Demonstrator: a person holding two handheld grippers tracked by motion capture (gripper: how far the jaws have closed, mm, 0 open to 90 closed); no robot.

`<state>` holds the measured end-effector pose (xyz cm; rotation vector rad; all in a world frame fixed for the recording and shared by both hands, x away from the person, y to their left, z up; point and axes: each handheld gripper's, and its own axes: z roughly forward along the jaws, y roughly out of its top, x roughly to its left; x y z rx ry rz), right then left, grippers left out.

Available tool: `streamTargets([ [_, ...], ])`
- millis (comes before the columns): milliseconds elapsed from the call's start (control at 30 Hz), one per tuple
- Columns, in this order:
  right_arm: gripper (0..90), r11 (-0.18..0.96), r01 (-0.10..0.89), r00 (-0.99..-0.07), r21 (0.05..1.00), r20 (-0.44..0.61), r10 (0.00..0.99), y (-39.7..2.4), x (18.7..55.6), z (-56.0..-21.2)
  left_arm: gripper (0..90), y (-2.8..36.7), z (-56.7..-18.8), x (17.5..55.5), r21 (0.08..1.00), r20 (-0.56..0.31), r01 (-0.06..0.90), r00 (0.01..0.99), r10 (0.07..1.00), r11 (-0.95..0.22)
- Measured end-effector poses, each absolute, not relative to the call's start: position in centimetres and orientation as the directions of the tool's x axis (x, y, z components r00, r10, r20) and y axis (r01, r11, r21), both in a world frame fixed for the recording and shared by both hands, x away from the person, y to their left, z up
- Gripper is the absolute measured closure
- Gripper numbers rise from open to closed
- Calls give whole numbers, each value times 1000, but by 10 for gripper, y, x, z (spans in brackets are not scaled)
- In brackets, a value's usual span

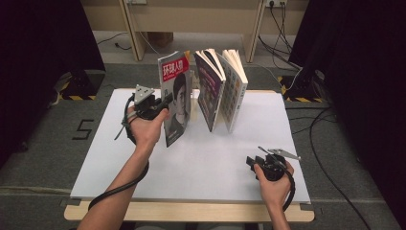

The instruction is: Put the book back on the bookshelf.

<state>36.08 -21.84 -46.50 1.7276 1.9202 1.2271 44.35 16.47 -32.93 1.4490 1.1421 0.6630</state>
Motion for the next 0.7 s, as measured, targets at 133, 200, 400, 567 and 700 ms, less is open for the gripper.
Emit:
streamTargets([
  [133, 572, -77, 676, -245, 733, 321, 915, -217, 361, -464, 862, 168, -332, 447, 954, -194, 283, 355, 914, 93],
  [200, 572, -71, 675, -248, 734, 316, 916, -218, 362, -467, 862, 170, -334, 449, 954, -192, 287, 351, 917, 90],
  [400, 572, -79, 687, -238, 723, 326, 915, -217, 363, -469, 862, 173, -337, 456, 954, -185, 288, 332, 925, 87],
  [567, 571, -75, 689, -239, 721, 324, 916, -216, 365, -471, 862, 170, -339, 464, 953, -190, 288, 336, 922, 92],
  [700, 571, -69, 688, -243, 722, 319, 916, -217, 365, -471, 863, 167, -342, 471, 953, -192, 289, 336, 922, 93],
])
